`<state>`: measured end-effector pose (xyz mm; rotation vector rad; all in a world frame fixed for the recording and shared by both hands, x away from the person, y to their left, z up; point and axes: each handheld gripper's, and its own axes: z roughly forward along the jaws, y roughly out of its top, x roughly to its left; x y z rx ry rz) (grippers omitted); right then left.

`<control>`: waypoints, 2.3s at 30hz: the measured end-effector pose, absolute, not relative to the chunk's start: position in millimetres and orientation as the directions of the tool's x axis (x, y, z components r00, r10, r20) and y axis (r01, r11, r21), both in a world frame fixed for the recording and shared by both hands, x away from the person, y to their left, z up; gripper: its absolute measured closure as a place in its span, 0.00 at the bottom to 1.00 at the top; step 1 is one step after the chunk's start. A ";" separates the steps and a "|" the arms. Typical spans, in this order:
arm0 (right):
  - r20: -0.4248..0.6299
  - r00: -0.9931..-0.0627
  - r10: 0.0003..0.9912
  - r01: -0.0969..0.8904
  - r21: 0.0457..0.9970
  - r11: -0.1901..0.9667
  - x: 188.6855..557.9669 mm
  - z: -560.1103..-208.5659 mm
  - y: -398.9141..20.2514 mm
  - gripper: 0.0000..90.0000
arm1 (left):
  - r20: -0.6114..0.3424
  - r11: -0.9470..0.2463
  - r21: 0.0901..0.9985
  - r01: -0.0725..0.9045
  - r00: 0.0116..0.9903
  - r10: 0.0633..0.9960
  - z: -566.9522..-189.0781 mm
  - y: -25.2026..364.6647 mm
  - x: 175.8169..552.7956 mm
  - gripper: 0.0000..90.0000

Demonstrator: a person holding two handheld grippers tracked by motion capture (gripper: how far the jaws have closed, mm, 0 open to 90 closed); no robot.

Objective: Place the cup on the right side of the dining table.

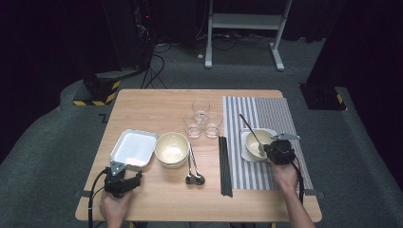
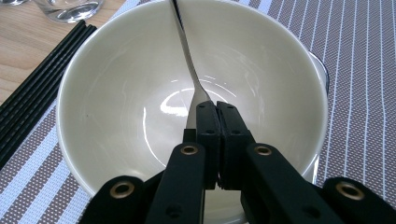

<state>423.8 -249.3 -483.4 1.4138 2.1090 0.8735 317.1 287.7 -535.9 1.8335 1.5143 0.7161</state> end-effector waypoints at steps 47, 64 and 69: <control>0.004 -0.358 0.934 0.573 0.790 0.217 416.1 -477.8 -244.1 0.73 | 0.009 -0.126 0.766 0.630 0.185 0.983 -535.9 287.7 317.2 0.30; 0.009 -0.366 0.931 0.531 0.823 0.201 406.8 -475.8 -236.3 0.68 | 0.011 -0.128 0.764 0.632 0.186 0.982 -535.7 287.8 317.1 0.30; 0.030 -0.375 0.927 0.542 0.818 0.193 404.0 -476.7 -233.2 0.66 | 0.011 -0.129 0.764 0.632 0.187 0.982 -535.6 288.1 317.1 0.30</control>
